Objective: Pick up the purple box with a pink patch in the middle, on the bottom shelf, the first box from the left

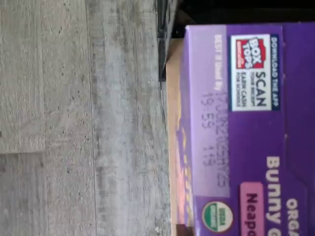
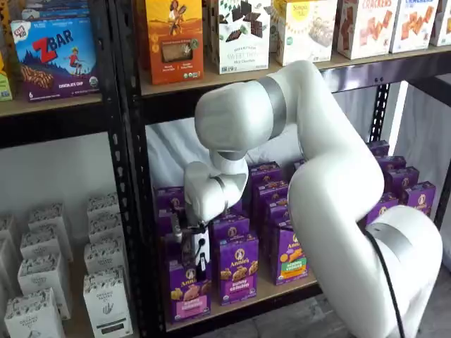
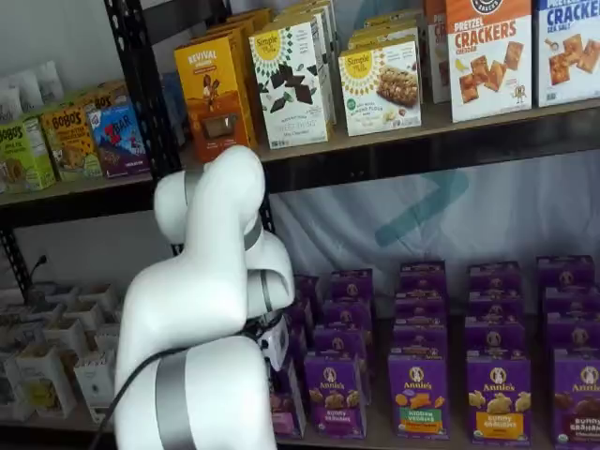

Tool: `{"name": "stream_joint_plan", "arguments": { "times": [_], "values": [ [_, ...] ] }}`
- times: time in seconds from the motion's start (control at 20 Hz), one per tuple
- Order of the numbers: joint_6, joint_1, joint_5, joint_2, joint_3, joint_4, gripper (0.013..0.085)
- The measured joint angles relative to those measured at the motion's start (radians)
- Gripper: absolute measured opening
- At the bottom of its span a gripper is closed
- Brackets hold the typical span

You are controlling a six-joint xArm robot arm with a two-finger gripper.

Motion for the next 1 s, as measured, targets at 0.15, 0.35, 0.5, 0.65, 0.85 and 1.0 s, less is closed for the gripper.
{"name": "stream_joint_plan", "arguments": {
  "times": [0.15,0.35,0.5,0.65,0.85,1.0],
  "values": [
    [0.005,-0.001,-0.004,-0.002,0.003,-0.006,0.033],
    [0.002,-0.001,-0.004,-0.004,0.005,-0.003,0.033],
    [-0.003,0.0,-0.004,-0.006,0.006,0.003,0.033],
    [-0.003,0.001,-0.002,-0.007,0.007,0.004,0.029],
    [0.006,0.002,-0.004,-0.012,0.011,-0.005,0.029],
    [0.013,0.005,-0.014,-0.025,0.031,-0.009,0.029]
  ]
}}
